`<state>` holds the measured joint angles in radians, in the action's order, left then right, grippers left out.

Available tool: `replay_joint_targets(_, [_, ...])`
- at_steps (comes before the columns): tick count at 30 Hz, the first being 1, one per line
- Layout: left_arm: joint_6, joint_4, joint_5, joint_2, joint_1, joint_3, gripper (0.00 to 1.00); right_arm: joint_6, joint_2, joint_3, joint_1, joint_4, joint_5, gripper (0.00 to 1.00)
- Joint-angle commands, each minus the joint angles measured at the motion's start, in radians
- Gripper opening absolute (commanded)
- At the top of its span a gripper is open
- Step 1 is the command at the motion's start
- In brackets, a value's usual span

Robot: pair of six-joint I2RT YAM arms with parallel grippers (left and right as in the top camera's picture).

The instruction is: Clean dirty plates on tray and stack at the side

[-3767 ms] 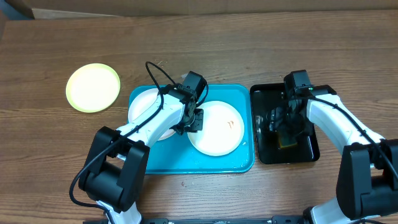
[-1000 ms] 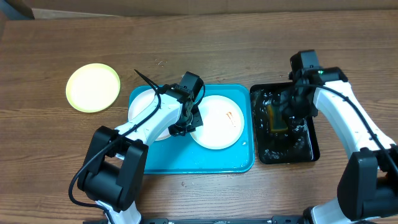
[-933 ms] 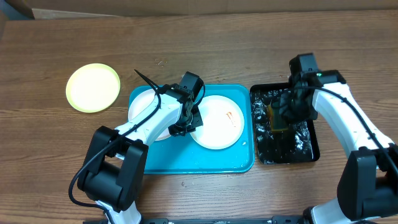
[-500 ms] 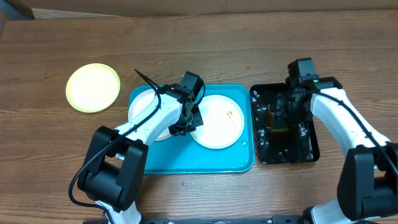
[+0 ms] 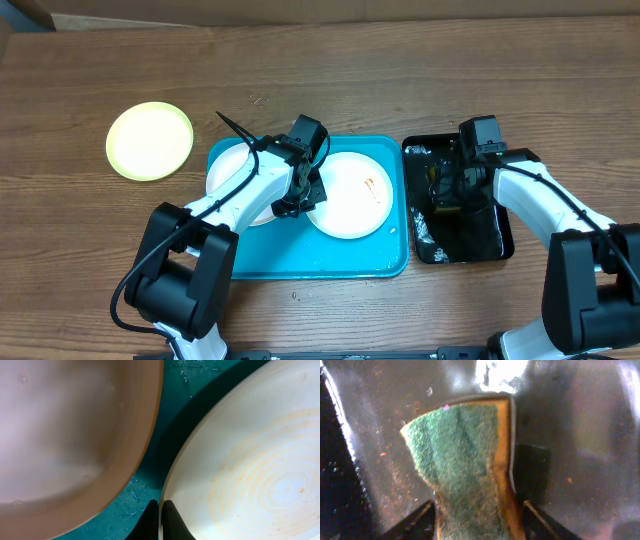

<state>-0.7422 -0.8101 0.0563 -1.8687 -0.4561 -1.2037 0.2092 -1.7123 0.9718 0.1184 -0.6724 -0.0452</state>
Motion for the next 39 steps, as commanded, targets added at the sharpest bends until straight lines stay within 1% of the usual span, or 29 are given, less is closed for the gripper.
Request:
replay_joint_targets(1, [-0.013, 0.003, -0.008, -0.017, 0.008, 0.005, 0.04, -0.001, -0.001, -0.008, -0.001, 0.018, 0.090, 0.33])
replay_joint_targets(2, [-0.013, 0.002, -0.007, -0.017, 0.008, 0.005, 0.04, -0.001, -0.001, -0.006, -0.001, 0.021, 0.114, 0.15])
replay_joint_targets(3, [-0.013, 0.002, -0.007, -0.017, 0.008, 0.005, 0.04, -0.001, -0.001, -0.004, -0.001, 0.020, 0.119, 0.04])
replay_joint_targets(6, [-0.013, 0.000, -0.007, -0.017, 0.008, 0.005, 0.04, -0.001, -0.001, 0.034, -0.002, -0.031, 0.119, 0.04])
replay_joint_targets(7, [-0.013, -0.001, -0.007, -0.017, 0.008, 0.005, 0.04, -0.001, -0.001, 0.052, -0.002, -0.056, 0.120, 0.10])
replay_joint_targets(8, [-0.013, -0.001, -0.007, -0.017, 0.008, 0.005, 0.04, -0.001, -0.001, 0.062, -0.002, -0.069, 0.120, 0.27])
replay_joint_targets(9, [-0.013, -0.001, -0.007, -0.017, 0.008, 0.005, 0.04, -0.001, -0.001, 0.075, -0.002, -0.083, 0.119, 0.42])
replay_joint_targets(11, [-0.013, -0.001, -0.007, -0.017, 0.008, 0.005, 0.04, -0.001, -0.001, 0.078, -0.002, -0.082, 0.120, 0.61])
replay_joint_targets(12, [-0.013, -0.001, -0.007, -0.017, 0.008, 0.005, 0.04, -0.001, -0.001, 0.077, -0.002, -0.079, 0.123, 0.66])
replay_joint_targets(13, [-0.013, -0.001, -0.007, -0.017, 0.008, 0.005, 0.04, -0.001, -0.001, 0.076, -0.002, -0.076, 0.123, 0.67])
replay_joint_targets(17, [-0.013, -0.001, -0.007, -0.017, 0.008, 0.005, 0.04, -0.001, -0.001, 0.075, -0.002, -0.062, 0.134, 0.67])
replay_joint_targets(24, [-0.013, 0.000, -0.008, -0.017, 0.008, 0.005, 0.05, 0.000, -0.001, 0.054, -0.002, -0.057, 0.183, 0.61])
replay_joint_targets(32, [-0.013, 0.000, -0.008, -0.017, 0.008, 0.005, 0.05, 0.000, -0.001, -0.029, -0.002, 0.013, 0.175, 0.61])
replay_joint_targets(33, [-0.013, 0.000, -0.008, -0.017, 0.008, 0.005, 0.05, 0.000, -0.001, -0.029, -0.002, 0.014, 0.175, 0.57])
replay_joint_targets(34, [-0.013, 0.001, -0.008, -0.017, 0.008, 0.005, 0.05, 0.000, -0.001, -0.029, -0.002, 0.014, 0.175, 0.51])
replay_joint_targets(36, [-0.013, 0.002, -0.008, -0.017, 0.008, 0.005, 0.05, 0.000, -0.001, -0.029, -0.002, 0.014, 0.175, 0.18])
replay_joint_targets(37, [-0.013, 0.003, -0.008, -0.017, 0.008, 0.005, 0.05, 0.000, -0.001, -0.029, -0.002, 0.014, 0.175, 0.04])
replay_joint_targets(39, [-0.013, 0.003, -0.008, -0.017, 0.008, 0.005, 0.05, 0.000, -0.001, -0.021, -0.002, 0.015, 0.176, 0.04])
